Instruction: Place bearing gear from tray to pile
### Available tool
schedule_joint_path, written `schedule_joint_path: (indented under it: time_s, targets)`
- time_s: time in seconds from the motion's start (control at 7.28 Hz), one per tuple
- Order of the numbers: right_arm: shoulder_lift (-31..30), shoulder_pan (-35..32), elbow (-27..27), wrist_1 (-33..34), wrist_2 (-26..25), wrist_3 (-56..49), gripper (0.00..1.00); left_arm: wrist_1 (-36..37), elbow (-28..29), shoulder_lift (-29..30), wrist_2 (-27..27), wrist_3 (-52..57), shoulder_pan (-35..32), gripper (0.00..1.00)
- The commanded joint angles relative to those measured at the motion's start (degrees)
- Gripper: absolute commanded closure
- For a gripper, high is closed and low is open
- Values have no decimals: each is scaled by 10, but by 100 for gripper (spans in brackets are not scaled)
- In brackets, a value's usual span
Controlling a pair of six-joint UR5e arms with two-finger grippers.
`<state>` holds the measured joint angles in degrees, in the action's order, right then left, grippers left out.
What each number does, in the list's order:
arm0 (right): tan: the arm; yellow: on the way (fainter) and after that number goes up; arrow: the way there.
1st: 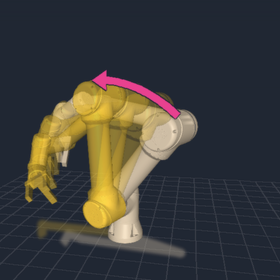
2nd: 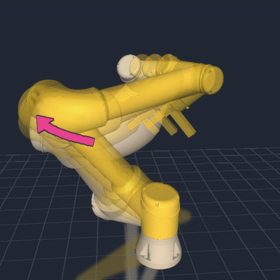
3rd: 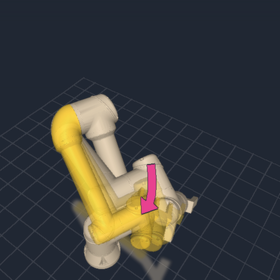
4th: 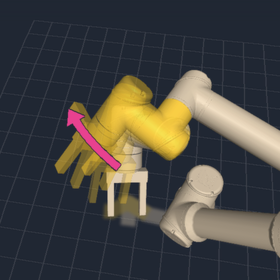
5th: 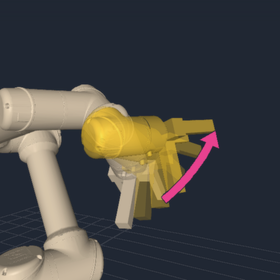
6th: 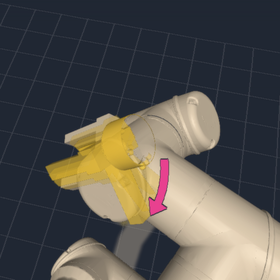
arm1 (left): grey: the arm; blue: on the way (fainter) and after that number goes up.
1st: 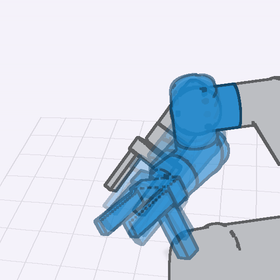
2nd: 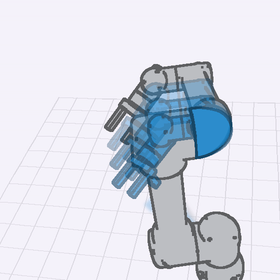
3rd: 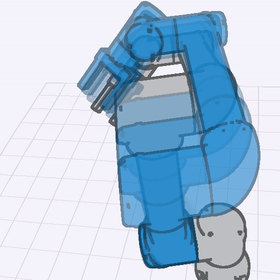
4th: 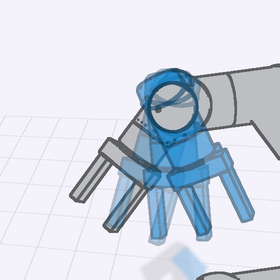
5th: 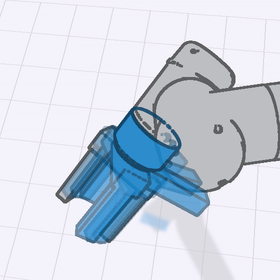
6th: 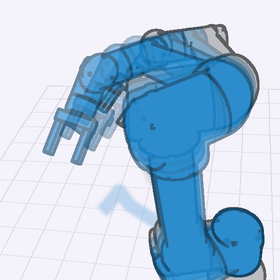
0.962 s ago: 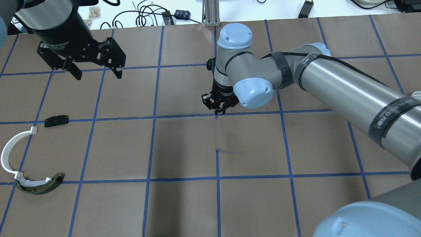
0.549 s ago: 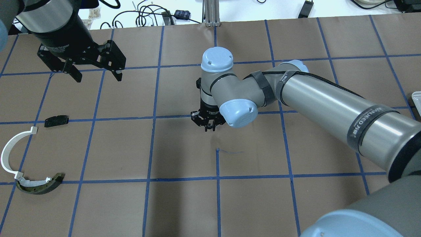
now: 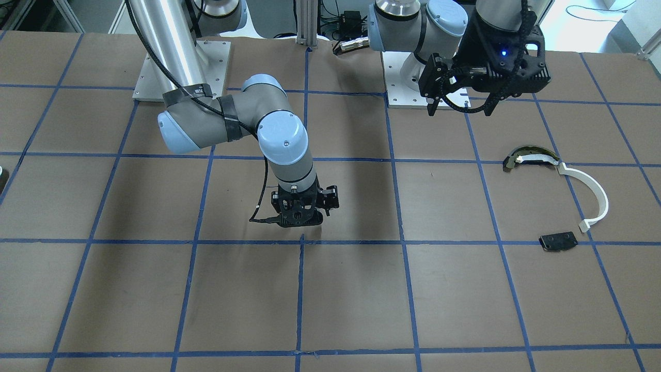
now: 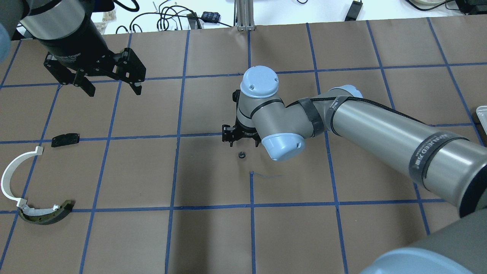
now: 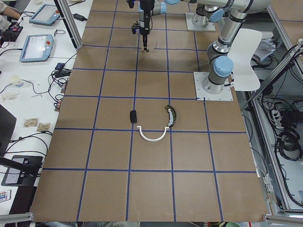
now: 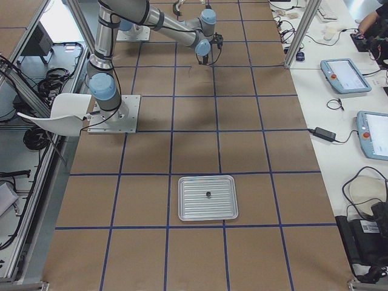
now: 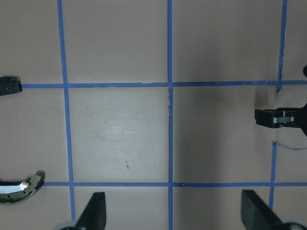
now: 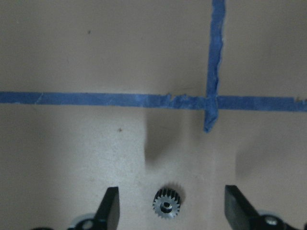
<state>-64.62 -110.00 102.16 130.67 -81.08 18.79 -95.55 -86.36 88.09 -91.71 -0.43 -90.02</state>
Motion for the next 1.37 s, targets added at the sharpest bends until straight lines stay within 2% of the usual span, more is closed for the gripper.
schedule_joint_path:
  time_s: [0.0, 0.14, 0.27, 0.41, 0.55, 0.69, 0.96, 1.24]
  targets:
    - [-67, 138, -13, -104, -12, -138, 0, -1, -11, 16, 16, -26, -16, 0]
    - [-89, 217, -10, -128, -43, -208, 0, 31, -32, 29, 23, -60, -66, 0]
    - [-101, 283, -13, -145, -56, -271, 0, 115, -62, 62, 25, -136, -120, 0]
    - [-107, 357, -13, -139, -54, -319, 0, 207, -104, 101, 33, -162, -161, 0]
    - [-106, 437, -17, -139, -80, -341, 0, 283, -142, 143, 49, -167, -183, 0]
    - [-110, 510, -25, -140, -119, -417, 0, 315, -152, 171, 47, -168, -197, 0]
    - [-92, 607, -57, -138, -124, -523, 0, 337, -157, 213, 36, -180, -224, 0]
    - [-17, 669, -120, -137, -120, -589, 0, 366, -155, 247, 29, -181, -226, 0]
